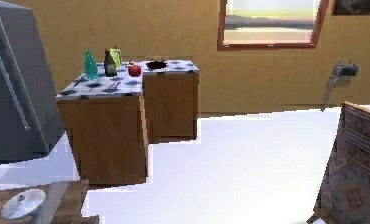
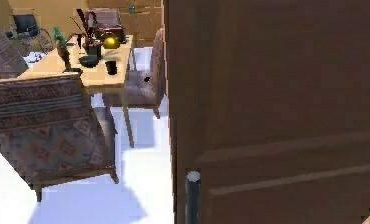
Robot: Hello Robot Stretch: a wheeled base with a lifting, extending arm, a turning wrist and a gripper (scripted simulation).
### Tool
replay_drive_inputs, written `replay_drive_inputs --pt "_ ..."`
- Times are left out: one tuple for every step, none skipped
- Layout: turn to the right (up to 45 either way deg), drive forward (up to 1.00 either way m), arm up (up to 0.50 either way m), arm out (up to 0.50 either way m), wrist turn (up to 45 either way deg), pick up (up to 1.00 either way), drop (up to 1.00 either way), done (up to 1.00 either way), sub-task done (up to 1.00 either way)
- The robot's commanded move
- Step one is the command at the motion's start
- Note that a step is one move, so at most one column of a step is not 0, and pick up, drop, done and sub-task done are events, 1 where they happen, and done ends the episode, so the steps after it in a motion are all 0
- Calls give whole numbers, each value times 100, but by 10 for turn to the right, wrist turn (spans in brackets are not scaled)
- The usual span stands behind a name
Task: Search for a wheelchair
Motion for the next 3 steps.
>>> replay_drive_inputs --pt "210 0 0 0 0 0 0 0 0" --pt "0 100 0 0 0 0 0 0 0" --pt "0 15 0 0 0 0 0 0 0"
